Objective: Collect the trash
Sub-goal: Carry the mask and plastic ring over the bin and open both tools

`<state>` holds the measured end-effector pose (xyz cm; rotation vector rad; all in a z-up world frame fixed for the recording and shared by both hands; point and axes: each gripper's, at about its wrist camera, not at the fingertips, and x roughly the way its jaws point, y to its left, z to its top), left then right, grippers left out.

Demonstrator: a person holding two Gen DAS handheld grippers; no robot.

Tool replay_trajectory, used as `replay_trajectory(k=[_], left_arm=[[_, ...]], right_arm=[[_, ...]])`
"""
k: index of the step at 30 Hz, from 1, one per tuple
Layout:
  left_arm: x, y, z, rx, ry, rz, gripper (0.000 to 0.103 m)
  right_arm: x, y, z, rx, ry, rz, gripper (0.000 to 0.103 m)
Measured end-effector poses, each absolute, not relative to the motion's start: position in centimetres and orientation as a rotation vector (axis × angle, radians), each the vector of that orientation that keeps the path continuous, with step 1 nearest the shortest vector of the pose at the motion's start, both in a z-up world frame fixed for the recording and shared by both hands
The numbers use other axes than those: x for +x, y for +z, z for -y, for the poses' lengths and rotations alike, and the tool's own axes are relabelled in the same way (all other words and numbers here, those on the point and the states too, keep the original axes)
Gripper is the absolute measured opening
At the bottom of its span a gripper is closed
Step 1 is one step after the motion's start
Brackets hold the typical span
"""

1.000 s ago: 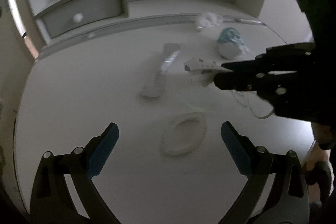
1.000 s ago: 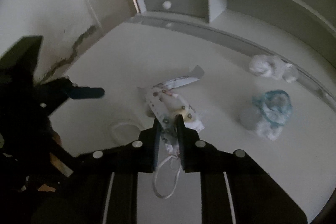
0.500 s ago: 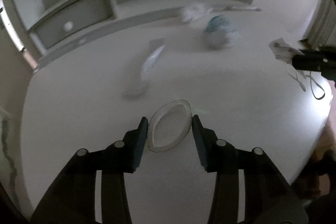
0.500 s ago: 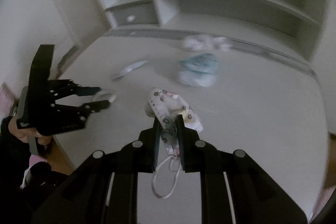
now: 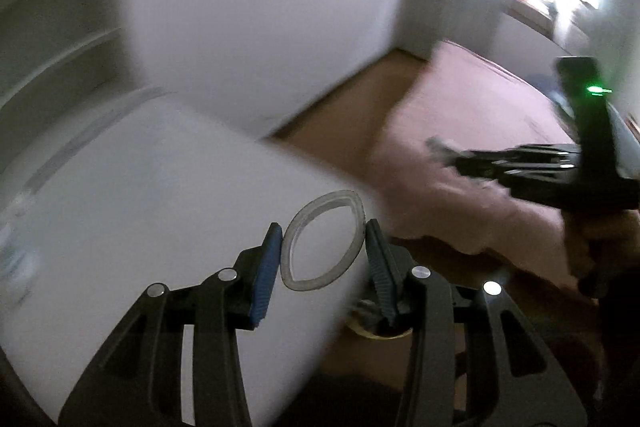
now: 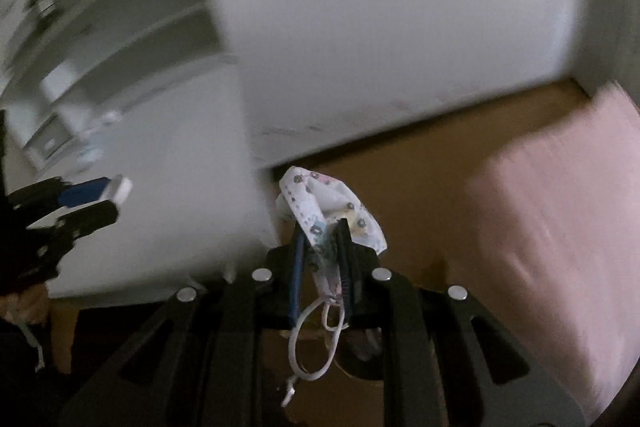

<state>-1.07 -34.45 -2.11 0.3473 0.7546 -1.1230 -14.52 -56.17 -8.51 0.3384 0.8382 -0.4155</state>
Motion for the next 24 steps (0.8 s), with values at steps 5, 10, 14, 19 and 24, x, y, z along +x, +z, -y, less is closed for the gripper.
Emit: replay_trajectory(k=[5,10,14,19,24], left_arm=[[-7.0,-6.5,43.2,0.448,-1.321,-0.833,0.042],[-9.2,-13.4,48.4,0.576,-1.349,-0.925,0.042],[-8.4,-18.7,50.3,0.629,-1.321,-0.987,0.042],[-6.9,-22.4,51.1,0.625,-1.296,-1.089,0.042],[-6.9,-23.4,51.7,0.635,-1.278,-1.093,0.058]], right_arm=[[-19.5,-14.0,60.8,0.468,-0.504,-0.910,0.016],[-21.5,-20.3,62.9,0.557,-0.502,-1.008,0.016],[-21.2,-25.1,63.7,0.624,-0.481,-1.080,0.016],[-19.8,-28.7,64.1,0.667,-0.455,-1.135,0.016],[-19.0,-29.8,64.6,0.685,-0.442,-1.144,0.016]])
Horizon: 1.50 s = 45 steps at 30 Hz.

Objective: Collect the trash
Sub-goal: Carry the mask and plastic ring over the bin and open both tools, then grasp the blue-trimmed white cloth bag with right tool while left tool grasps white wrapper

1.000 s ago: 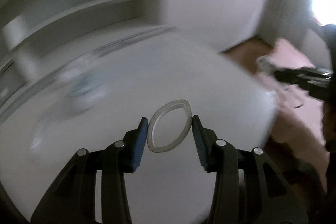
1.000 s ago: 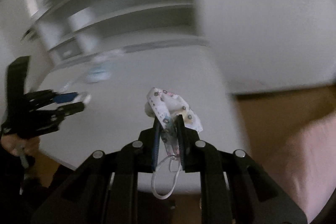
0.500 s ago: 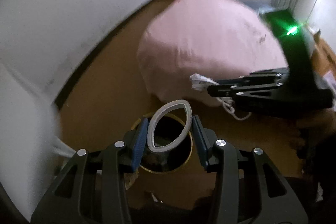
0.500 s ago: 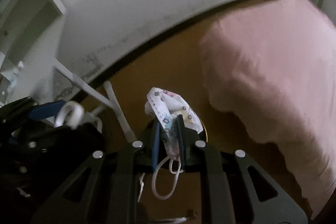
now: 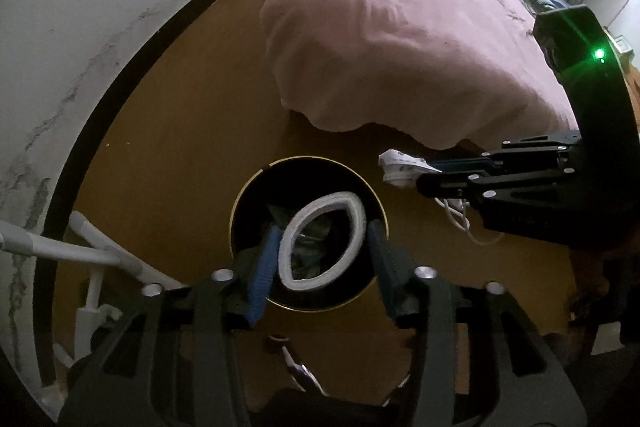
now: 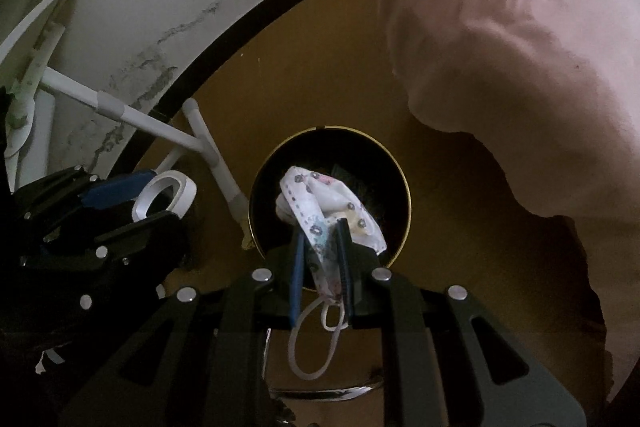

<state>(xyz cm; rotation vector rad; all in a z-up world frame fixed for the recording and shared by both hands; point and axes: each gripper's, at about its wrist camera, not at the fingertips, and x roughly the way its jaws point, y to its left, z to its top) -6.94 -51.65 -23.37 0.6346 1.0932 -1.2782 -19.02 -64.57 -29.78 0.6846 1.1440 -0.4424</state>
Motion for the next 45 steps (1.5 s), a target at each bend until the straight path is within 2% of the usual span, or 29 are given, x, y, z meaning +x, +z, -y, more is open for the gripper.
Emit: replay_trajectory(k=[1,8,10,11,13,15,23,26,30,35,45], left_arm=[[-7.0,-23.4,51.8,0.629,-1.274,-1.087,0.061],[-7.2,-22.5,51.6,0.633,-1.283,-1.064,0.063],[-7.3,-22.0,51.4,0.630,-1.291,-1.059,0.067],[-7.3,-21.8,51.4,0.627,-1.295,-1.056,0.067],[-7.4,-21.0,51.0,0.617,-1.306,-1.045,0.073],[-7.7,-20.0,50.8,0.612,-1.317,-1.026,0.077],[-9.6,-13.1,47.1,0.609,-1.374,-0.871,0.086],[-9.5,-9.0,44.6,0.578,-1.369,-0.814,0.092],[-7.0,-3.8,38.9,0.491,-1.275,-0.759,0.096],[-0.2,-0.7,27.8,0.384,-0.994,-0.736,0.096],[12.9,-1.6,4.3,0.252,-0.399,-0.835,0.096]], right_arm=[[-18.9,-29.8,64.6,0.685,-0.438,-1.144,0.016],[-18.8,-29.8,64.9,0.681,-0.429,-1.145,0.017],[-18.8,-29.8,64.9,0.683,-0.432,-1.142,0.028],[-18.9,-29.7,64.8,0.681,-0.430,-1.139,0.031],[-18.8,-29.4,64.7,0.671,-0.431,-1.134,0.047],[-18.8,-28.9,64.6,0.664,-0.438,-1.120,0.055],[-19.1,-24.2,64.1,0.632,-0.469,-1.067,0.056],[-18.8,-19.9,63.4,0.581,-0.493,-1.013,0.063],[-15.7,-13.3,60.2,0.477,-0.459,-0.914,0.073],[-7.2,-7.2,51.4,0.322,-0.260,-0.827,0.075],[11.5,-4.1,30.6,0.140,0.134,-0.859,0.075]])
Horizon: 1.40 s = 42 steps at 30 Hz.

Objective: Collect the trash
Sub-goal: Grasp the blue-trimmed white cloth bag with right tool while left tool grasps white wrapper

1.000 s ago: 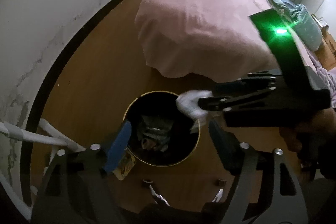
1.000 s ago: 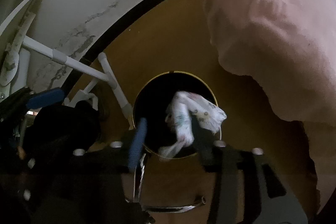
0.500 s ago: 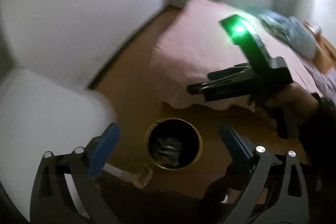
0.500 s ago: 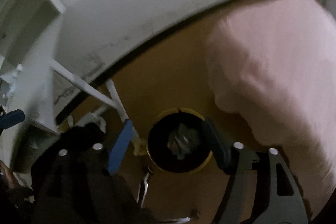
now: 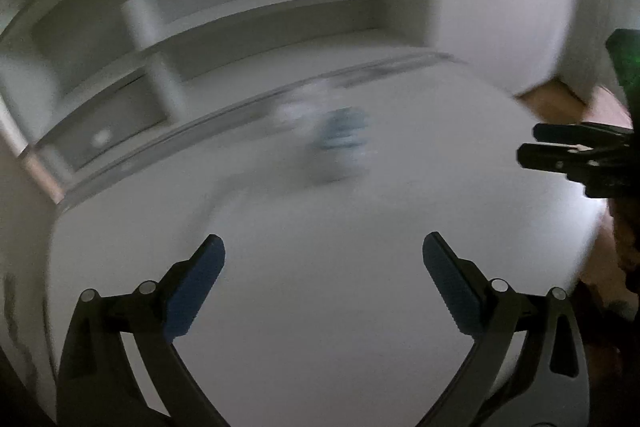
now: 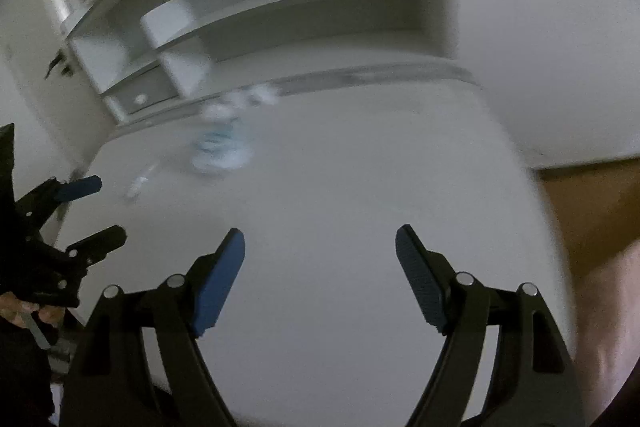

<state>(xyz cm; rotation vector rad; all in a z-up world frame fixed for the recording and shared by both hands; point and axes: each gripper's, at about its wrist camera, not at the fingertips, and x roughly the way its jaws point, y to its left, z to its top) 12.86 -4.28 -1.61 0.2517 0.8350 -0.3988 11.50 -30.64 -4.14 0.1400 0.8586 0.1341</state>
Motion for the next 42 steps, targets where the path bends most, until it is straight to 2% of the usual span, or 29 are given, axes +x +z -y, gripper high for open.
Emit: replay_trajectory(k=[5,10,12,14,15,16,18,20,27,29,30,33,36,42], left_arm=[[15.4,-2.8,-1.8,0.205,-0.331,-0.876,0.096],[17.8,-4.4,-2.9,0.170,-0.331,-0.912,0.096],[18.4,-5.1,-2.5,0.166,-0.336,-0.916,0.096],[19.4,-5.6,-2.2,0.166,-0.338,-0.922,0.096],[19.8,-5.7,-1.9,0.166,-0.335,-0.923,0.096],[20.2,-5.9,-1.7,0.164,-0.333,-0.922,0.096],[20.7,-6.2,-1.6,0.165,-0.320,-0.928,0.095],[21.2,-6.4,-1.3,0.177,-0.304,-0.930,0.091],[21.8,-7.1,-0.4,0.187,-0.287,-0.971,0.058],[21.6,-6.9,0.0,0.185,-0.308,-0.972,0.035],[21.4,-6.9,0.4,0.196,-0.308,-0.975,0.019],[20.8,-6.5,1.7,0.207,-0.336,-0.971,0.013],[19.7,-6.0,4.6,0.214,-0.386,-0.957,0.013],[15.9,-4.3,14.9,0.215,-0.602,-0.911,0.013]], right_arm=[[18.4,-5.4,23.5,0.069,0.191,-0.912,0.075],[22.5,-7.6,21.7,0.055,0.166,-0.974,0.075],[23.7,-8.3,21.6,0.063,0.160,-0.996,0.071],[24.2,-8.5,21.6,0.069,0.164,-1.004,0.064],[24.2,-8.5,21.5,0.072,0.167,-1.000,0.050],[24.2,-8.3,21.5,0.077,0.180,-1.000,0.024],[23.7,-7.5,21.2,0.061,0.184,-0.985,0.019],[22.8,-6.7,21.1,0.036,0.182,-0.959,0.019],[19.7,-5.4,22.8,0.063,0.196,-0.944,0.019],[18.2,-5.0,24.1,0.071,0.184,-0.934,0.019],[17.6,-4.9,24.7,0.074,0.177,-0.929,0.019],[14.6,-3.9,27.9,0.095,0.131,-0.897,0.019],[10.9,-3.1,32.5,0.134,0.046,-0.863,0.019],[2.3,-2.8,42.5,0.213,-0.170,-0.833,0.019]])
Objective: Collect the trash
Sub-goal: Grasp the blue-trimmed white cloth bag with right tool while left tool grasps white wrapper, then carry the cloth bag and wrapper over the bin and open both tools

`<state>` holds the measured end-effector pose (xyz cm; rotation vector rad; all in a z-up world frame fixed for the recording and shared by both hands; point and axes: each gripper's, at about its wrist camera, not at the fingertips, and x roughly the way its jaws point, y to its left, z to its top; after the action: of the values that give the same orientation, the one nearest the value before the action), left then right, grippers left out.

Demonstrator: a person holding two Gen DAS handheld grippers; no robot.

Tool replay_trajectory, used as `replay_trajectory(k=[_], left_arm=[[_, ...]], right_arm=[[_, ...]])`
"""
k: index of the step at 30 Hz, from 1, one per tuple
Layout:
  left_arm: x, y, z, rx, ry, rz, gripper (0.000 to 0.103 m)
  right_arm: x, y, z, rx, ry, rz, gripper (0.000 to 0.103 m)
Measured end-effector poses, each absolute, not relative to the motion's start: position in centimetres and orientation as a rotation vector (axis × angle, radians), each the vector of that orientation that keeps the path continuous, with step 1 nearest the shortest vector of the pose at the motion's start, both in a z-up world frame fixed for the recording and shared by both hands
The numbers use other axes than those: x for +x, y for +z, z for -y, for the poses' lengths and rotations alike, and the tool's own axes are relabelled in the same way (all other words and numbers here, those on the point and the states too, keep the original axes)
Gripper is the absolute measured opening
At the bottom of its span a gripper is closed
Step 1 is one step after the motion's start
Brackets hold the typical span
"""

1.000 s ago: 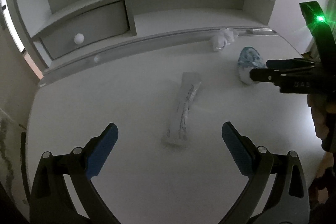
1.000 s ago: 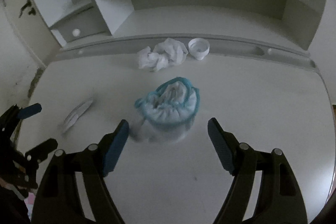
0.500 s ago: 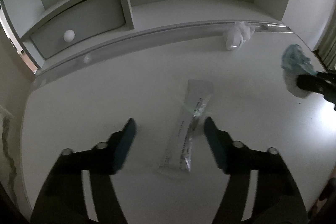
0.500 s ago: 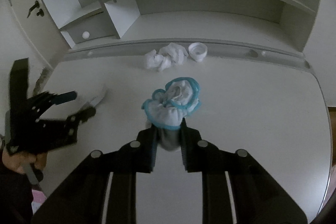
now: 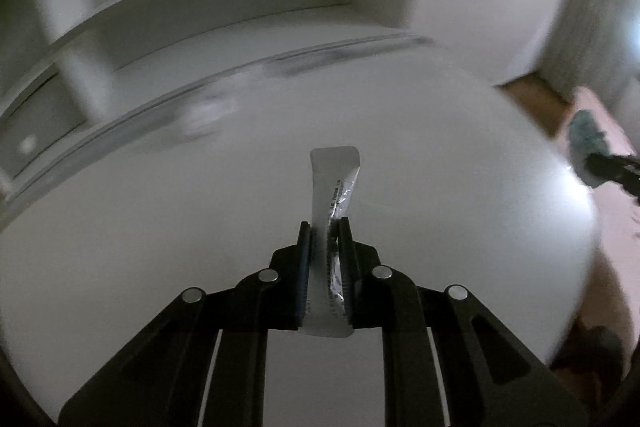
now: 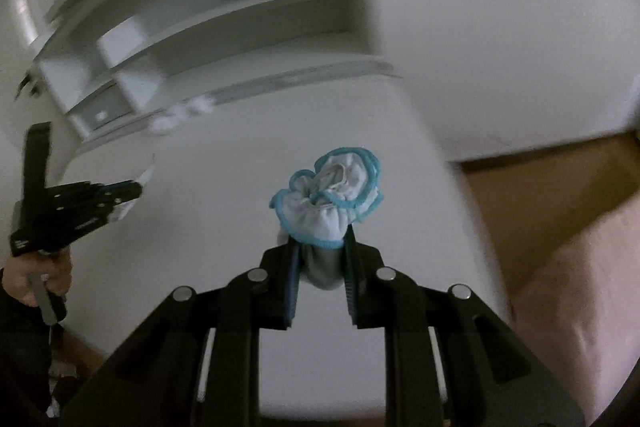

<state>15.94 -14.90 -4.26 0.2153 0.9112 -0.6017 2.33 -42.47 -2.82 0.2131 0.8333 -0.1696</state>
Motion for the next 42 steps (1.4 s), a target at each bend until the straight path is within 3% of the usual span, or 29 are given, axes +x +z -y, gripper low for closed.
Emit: replay_trajectory(k=[10,16,29,42], left_arm=[[2.0,-2.2,38.4,0.294,-1.160,-0.844,0.013],[-6.2,-6.4,46.8,0.446,-1.344,-0.867,0.013],[-6.9,-24.5,53.0,0.663,-1.291,-1.097,0.013],[-5.8,-27.0,53.3,0.646,-1.266,-1.161,0.015]], right_arm=[[-12.8,-7.1,55.7,0.401,-0.483,-0.841,0.019],[-18.8,-12.4,60.2,0.514,-0.559,-0.880,0.019],[-19.3,-28.2,62.4,0.647,-0.450,-1.091,0.019],[-18.2,-31.8,63.7,0.676,-0.413,-1.147,0.021]])
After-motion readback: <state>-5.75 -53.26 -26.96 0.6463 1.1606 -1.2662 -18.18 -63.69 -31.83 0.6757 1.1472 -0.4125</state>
